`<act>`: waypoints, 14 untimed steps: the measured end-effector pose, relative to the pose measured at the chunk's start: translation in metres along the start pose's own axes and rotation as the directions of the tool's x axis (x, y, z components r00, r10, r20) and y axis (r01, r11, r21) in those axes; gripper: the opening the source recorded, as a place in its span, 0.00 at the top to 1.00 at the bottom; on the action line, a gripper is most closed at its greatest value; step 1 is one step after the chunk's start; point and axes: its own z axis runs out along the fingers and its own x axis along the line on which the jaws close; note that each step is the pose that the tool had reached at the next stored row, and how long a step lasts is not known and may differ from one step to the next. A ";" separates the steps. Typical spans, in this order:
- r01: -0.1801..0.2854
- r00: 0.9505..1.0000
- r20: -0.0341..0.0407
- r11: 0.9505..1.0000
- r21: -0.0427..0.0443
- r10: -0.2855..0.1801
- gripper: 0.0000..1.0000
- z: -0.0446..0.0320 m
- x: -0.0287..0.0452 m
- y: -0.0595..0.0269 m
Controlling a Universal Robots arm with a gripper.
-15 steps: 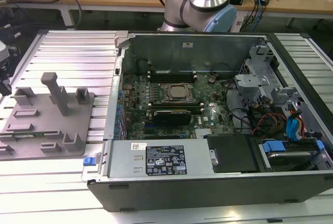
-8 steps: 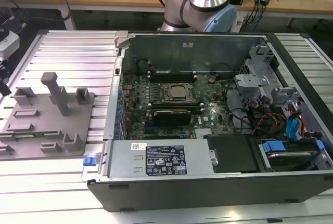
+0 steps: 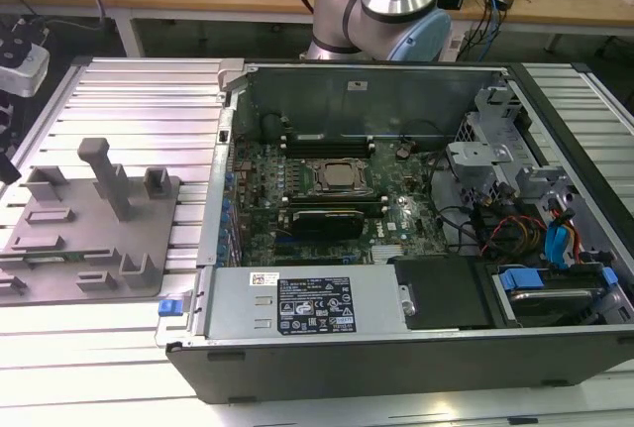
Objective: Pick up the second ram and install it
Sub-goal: 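Pick up the second ram and move it above second insertion slot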
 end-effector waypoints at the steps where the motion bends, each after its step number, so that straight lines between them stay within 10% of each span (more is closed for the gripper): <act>1: 0.035 0.999 -0.001 0.999 -0.001 -0.035 0.92 0.0001 0.0000 0.0000; 8: 0.228 0.974 -0.007 0.974 -0.007 -0.228 0.92 0.0014 0.0000 -0.0001; 9: 0.276 0.961 -0.009 0.961 -0.009 -0.276 0.92 0.0025 0.0001 -0.0001; 14: 0.294 0.956 -0.009 0.956 -0.009 -0.294 0.92 0.0160 0.0007 -0.0001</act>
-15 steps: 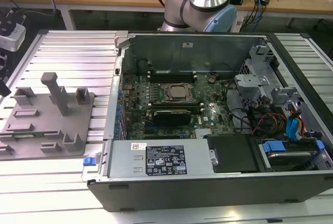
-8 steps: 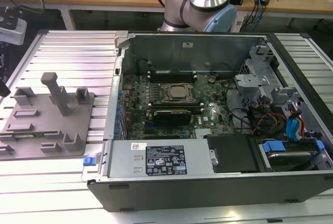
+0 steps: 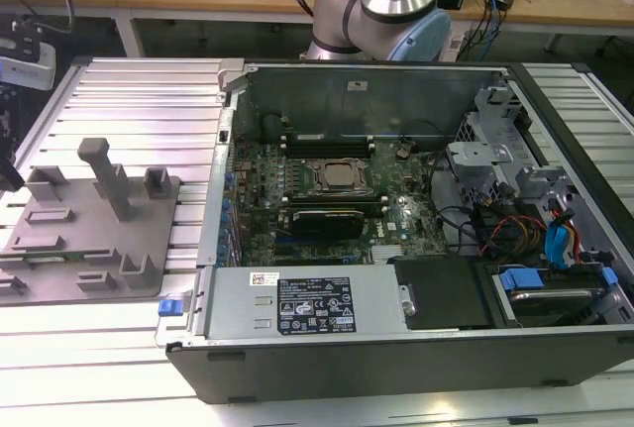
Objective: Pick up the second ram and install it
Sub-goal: 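Pick up the second ram and move it above second insertion slot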
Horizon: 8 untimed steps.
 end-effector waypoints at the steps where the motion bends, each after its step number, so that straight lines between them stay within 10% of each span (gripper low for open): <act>1: 0.005 1.000 0.000 1.000 0.000 -0.005 0.92 0.0021 0.0001 0.0000; 8: 0.069 0.998 -0.002 0.998 -0.002 -0.069 0.92 0.0232 0.0085 -0.0007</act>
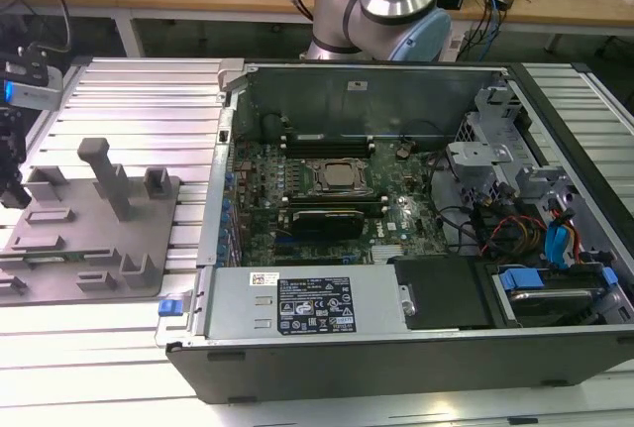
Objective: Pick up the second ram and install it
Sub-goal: 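Pick up the second ram and move it above second insertion slot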
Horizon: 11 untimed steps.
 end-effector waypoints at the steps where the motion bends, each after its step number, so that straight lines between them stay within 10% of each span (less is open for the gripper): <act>1: 0.012 1.000 -0.001 1.000 0.000 -0.012 0.92 0.0031 0.0025 -0.0003; 11: 0.069 0.998 -0.002 0.998 -0.002 -0.069 0.92 0.0159 0.0046 -0.0009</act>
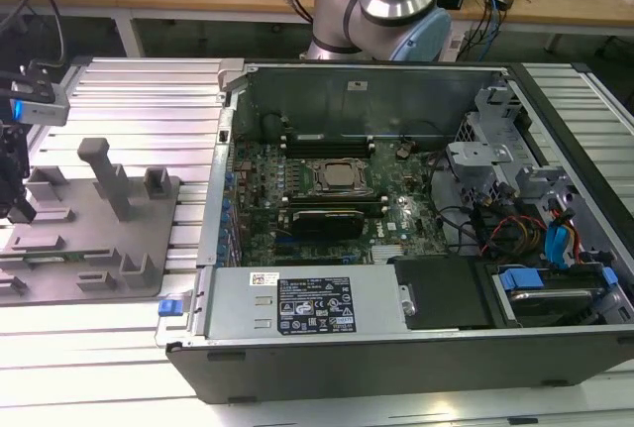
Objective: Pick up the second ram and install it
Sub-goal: 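Pick up the second ram and move it above second insertion slot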
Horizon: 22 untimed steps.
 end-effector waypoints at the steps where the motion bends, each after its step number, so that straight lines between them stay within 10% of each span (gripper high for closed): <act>1: 0.000 1.000 0.000 1.000 0.000 0.000 0.92 0.0024 0.0006 -0.0002; 10: 0.006 1.000 0.000 1.000 0.000 -0.006 0.92 0.0295 0.0076 -0.0011; 18: 0.011 1.000 0.000 1.000 -0.001 -0.011 0.91 0.0355 0.0092 -0.0013; 22: 0.012 1.000 -0.001 1.000 -0.001 -0.012 0.72 0.0355 0.0092 -0.0013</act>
